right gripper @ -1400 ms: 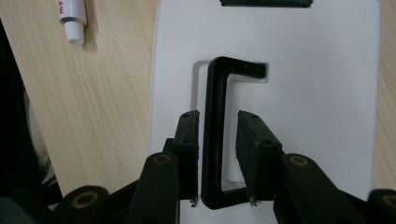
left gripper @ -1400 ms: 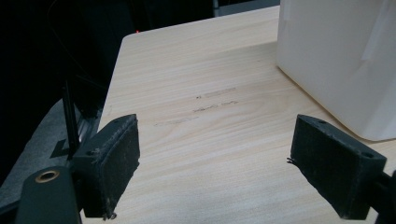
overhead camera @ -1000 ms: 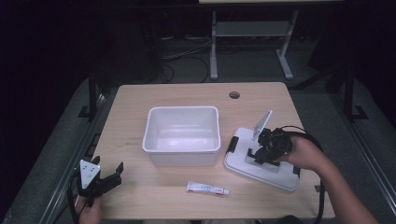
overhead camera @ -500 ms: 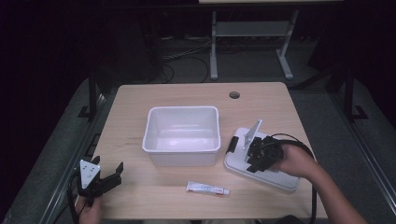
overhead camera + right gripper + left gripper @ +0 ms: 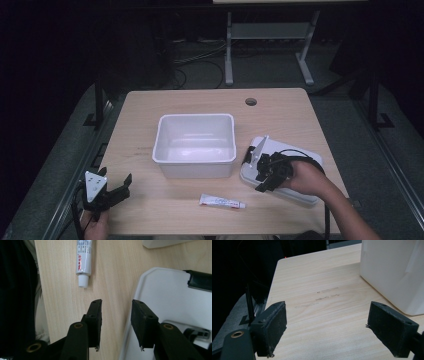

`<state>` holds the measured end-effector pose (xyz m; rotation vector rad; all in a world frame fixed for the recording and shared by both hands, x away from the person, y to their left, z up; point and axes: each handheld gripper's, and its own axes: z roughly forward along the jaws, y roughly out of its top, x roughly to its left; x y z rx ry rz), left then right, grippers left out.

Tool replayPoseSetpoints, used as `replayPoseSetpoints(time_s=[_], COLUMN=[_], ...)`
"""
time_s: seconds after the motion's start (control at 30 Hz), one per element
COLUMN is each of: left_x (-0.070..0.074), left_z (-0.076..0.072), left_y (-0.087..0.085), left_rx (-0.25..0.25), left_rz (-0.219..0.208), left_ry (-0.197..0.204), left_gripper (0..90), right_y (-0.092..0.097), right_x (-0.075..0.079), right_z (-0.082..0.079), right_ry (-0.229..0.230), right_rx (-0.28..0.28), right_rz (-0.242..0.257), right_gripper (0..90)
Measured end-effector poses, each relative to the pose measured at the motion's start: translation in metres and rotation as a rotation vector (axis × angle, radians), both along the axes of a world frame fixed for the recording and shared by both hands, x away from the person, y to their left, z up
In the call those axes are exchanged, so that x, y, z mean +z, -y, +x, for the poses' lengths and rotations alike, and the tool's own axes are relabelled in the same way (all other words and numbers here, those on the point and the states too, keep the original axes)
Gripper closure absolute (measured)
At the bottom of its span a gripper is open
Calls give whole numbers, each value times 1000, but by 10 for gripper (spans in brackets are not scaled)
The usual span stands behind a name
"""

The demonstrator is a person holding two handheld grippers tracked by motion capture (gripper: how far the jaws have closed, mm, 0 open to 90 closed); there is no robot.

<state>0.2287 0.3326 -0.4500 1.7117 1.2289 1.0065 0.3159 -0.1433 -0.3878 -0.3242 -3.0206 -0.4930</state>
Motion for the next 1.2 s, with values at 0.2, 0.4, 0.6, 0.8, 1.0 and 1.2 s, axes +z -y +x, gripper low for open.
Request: replayPoseSetpoints(time_s=[0.2,0.4,0.6,0.8,1.0,1.2], left_x=[0,0,0,0,0,0], left_z=[0,0,0,0,0,0], left_y=[0,0,0,0,0,0], left_rx=[0,0,2,1,1,1], left_rz=[1,-2,-5,-2,-3,-2], left_ry=[0,2,3,2,2,1], left_gripper=[150,150,150,150,150,150], right_y=[-9,-20,-29,-35,-42,-47], right_x=[-3,-4,-8,-11,-13,-15], right_z=[-4,-8,-10,-11,-13,-14], right_ry=[-1,-4,-11,-15,-14,-12], right_rx=[24,39,49,59,67,73], right_rz=[-1,7,3,4,-3,-14], right_gripper=[585,559,537,526,512,503])
